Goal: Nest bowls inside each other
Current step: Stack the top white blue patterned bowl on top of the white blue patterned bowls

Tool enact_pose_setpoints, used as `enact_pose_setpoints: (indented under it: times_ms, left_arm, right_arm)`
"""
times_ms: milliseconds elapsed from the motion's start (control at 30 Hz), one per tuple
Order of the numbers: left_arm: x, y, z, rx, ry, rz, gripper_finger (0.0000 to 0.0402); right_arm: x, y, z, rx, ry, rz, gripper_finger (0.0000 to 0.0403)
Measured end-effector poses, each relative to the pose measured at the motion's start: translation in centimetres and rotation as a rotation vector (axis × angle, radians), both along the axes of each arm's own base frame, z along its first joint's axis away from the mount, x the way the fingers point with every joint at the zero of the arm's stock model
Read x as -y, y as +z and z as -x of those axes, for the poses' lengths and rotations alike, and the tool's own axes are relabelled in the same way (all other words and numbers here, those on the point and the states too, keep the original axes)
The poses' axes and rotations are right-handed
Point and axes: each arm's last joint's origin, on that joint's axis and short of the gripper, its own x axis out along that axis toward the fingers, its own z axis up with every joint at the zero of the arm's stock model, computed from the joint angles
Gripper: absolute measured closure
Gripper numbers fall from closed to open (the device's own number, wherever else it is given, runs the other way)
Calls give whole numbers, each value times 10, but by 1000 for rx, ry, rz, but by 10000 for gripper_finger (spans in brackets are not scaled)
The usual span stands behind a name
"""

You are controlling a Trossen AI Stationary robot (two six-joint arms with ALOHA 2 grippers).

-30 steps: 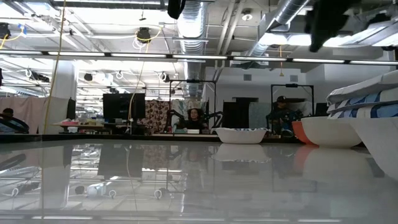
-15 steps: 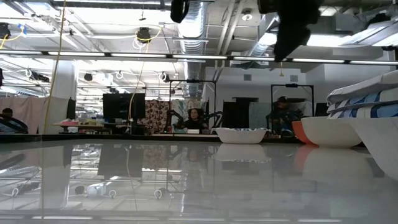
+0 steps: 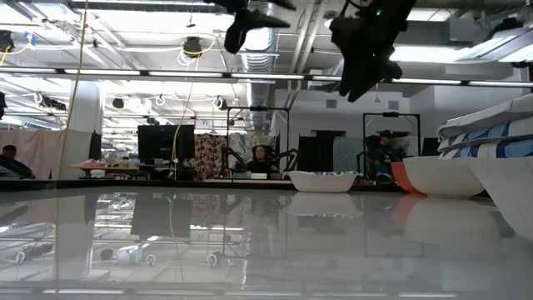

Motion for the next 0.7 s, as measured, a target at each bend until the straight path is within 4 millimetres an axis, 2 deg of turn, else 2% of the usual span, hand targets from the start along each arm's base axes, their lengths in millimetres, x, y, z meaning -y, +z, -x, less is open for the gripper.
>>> enact_pose_setpoints:
  times_ms: [267, 400, 700]
  left_arm:
    - [-22, -7, 7, -63, 118, 72, 282]
    - [-32, -9, 10, -83, 147, 88, 282]
    - [-53, -17, 21, -184, 210, 24, 282]
  right_arm:
    - [46, 1, 13, 98, -404, -126, 241]
    - [61, -5, 20, 118, -570, -143, 241]
    - [71, -49, 31, 151, -839, -248, 241]
